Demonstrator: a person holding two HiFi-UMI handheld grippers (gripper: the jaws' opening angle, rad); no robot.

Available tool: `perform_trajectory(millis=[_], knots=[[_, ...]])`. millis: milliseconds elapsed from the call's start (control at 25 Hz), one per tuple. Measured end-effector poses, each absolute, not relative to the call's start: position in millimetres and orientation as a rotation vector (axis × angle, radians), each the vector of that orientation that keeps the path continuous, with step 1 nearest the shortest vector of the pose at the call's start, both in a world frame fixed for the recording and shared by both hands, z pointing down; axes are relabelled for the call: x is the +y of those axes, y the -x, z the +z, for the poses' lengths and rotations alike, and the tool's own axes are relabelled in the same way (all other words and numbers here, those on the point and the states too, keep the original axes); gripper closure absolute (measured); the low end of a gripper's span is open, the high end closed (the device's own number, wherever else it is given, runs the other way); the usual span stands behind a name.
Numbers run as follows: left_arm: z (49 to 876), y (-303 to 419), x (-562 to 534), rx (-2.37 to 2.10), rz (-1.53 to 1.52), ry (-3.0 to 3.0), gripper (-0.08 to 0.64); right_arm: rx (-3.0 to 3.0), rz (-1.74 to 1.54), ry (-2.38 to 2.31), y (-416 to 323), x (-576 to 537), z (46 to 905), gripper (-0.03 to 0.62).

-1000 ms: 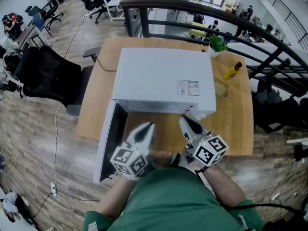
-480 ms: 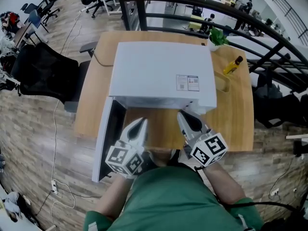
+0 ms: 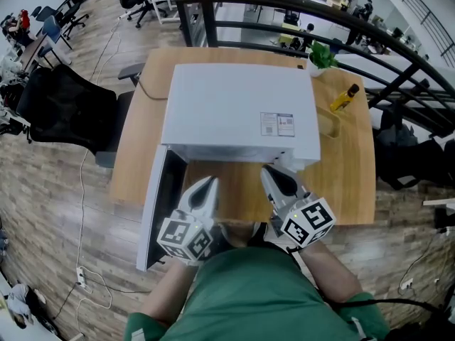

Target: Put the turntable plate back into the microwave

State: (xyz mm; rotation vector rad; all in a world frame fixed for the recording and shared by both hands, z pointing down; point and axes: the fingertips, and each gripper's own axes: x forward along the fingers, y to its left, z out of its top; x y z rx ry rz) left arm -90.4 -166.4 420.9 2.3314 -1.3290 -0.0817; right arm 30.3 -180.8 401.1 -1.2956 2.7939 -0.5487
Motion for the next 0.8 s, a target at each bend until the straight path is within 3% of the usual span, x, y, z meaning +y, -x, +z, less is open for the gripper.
perform_trajectory(millis=[800], knots=[[414.3,93.7,-166.2,-1.35,-0.088,-2.346,0.546,2.804,-0.556,1.267,-26.6,-174.6,401.5,0.589]])
